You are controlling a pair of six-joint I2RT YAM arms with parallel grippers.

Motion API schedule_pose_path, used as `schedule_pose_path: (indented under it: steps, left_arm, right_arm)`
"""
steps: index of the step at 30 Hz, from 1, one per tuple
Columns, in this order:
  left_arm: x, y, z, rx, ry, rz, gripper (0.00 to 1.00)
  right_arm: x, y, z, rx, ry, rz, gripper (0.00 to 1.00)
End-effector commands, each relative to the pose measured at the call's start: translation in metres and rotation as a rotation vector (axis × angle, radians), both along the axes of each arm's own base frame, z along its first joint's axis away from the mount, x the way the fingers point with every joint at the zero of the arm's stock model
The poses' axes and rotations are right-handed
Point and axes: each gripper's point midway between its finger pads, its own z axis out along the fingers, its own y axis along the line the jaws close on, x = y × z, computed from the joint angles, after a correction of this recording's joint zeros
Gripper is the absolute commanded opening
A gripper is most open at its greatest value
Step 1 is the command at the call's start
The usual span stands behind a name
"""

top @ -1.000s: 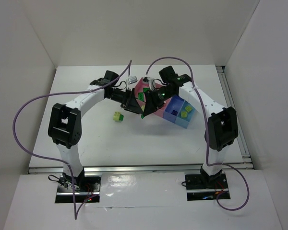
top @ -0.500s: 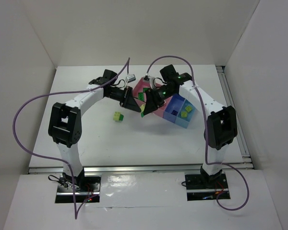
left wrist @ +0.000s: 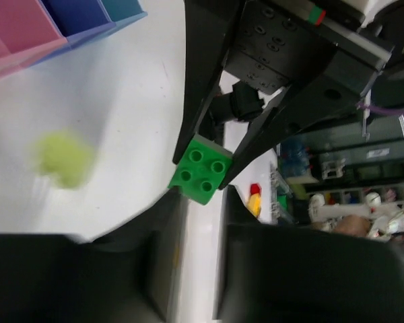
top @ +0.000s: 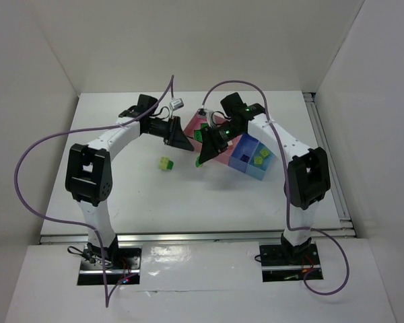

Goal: Sort the legos into containers by color

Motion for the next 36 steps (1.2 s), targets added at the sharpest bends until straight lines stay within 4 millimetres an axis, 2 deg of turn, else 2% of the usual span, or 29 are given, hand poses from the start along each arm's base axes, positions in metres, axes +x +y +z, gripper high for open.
schedule_pose_path:
  steps: [1,5,8,10,11,12,15,16,18,19,20,21,22,23,24,25,26,27,29,30,31,33,36]
  left_arm:
    - [-0.003,0.001,0.019,-0.065,-0.077,-0.037,0.43]
    - [-0.005,0.002,0.013,-0.045,-0.054,-0.028,0.42]
    - [-0.001,0.006,-0.002,0.005,-0.036,0.011,0.40]
    - [0.006,0.017,-0.007,0.040,-0.016,0.064,0.35]
    - [0.006,0.022,-0.014,0.056,0.018,0.085,0.33]
    - [0.012,0.026,-0.014,0.071,0.009,0.121,0.32]
    - [0.034,0.053,-0.033,0.171,0.049,0.275,0.31]
    - [0.044,0.067,-0.030,0.194,0.065,0.356,0.33]
    - [0.055,0.086,-0.043,0.289,0.082,0.475,0.36]
    - [0.060,0.095,-0.041,0.333,0.088,0.547,0.43]
    - [0.063,0.101,-0.043,0.374,0.079,0.586,0.47]
    - [0.072,0.115,-0.049,0.462,0.057,0.668,0.54]
    - [0.075,0.120,-0.051,0.520,0.042,0.709,0.62]
    - [0.074,0.123,-0.055,0.568,0.037,0.724,0.66]
    - [0.071,0.129,-0.059,0.615,0.059,0.743,0.72]
    - [0.075,0.139,-0.062,0.671,0.052,0.786,0.72]
    - [0.073,0.143,-0.065,0.698,0.062,0.796,0.72]
    - [0.070,0.149,-0.073,0.739,0.084,0.806,0.72]
    - [0.070,0.149,-0.077,0.744,0.093,0.803,0.72]
    - [0.065,0.149,-0.082,0.752,0.123,0.801,0.72]
    - [0.065,0.149,-0.082,0.752,0.124,0.801,0.72]
    - [0.064,0.147,-0.084,0.743,0.136,0.801,0.71]
    - [0.065,0.149,-0.085,0.751,0.134,0.806,0.70]
  right_arm:
    - [-0.007,0.007,0.012,0.032,0.017,0.024,0.00]
    - [-0.006,0.007,0.009,0.027,0.034,0.018,0.00]
    - [-0.002,0.013,0.006,0.027,0.024,0.008,0.00]
    - [0.010,0.013,0.000,-0.001,0.007,-0.046,0.00]
    - [0.015,0.013,0.003,-0.005,-0.018,-0.069,0.00]
    - [0.033,0.009,0.000,-0.061,-0.065,-0.174,0.00]
    - [0.064,0.002,0.003,-0.099,-0.138,-0.331,0.00]
    - [0.082,-0.010,-0.001,-0.153,-0.174,-0.426,0.00]
    - [0.107,-0.013,0.008,-0.170,-0.198,-0.561,0.00]
    - [0.127,-0.022,0.000,-0.227,-0.231,-0.651,0.00]
    - [0.136,-0.025,-0.001,-0.244,-0.239,-0.694,0.00]
    - [0.150,-0.026,0.007,-0.246,-0.263,-0.746,0.00]
    - [0.163,-0.031,0.006,-0.266,-0.284,-0.810,0.00]
    - [0.170,-0.029,0.004,-0.282,-0.299,-0.838,0.00]
    - [0.181,-0.029,-0.012,-0.317,-0.296,-0.853,0.00]
    - [0.193,-0.032,-0.004,-0.331,-0.327,-0.889,0.00]
    - [0.201,-0.034,-0.008,-0.353,-0.336,-0.908,0.00]
    - [0.217,-0.029,-0.013,-0.356,-0.350,-0.923,0.00]
    - [0.226,-0.028,-0.023,-0.402,-0.362,-0.945,0.00]
    - [0.232,-0.027,-0.043,-0.437,-0.346,-0.941,0.00]
    - [0.239,-0.023,-0.035,-0.414,-0.352,-0.955,0.00]
    - [0.247,-0.025,-0.049,-0.429,-0.341,-0.960,0.02]
    - [0.251,-0.020,-0.045,-0.398,-0.348,-0.956,0.07]
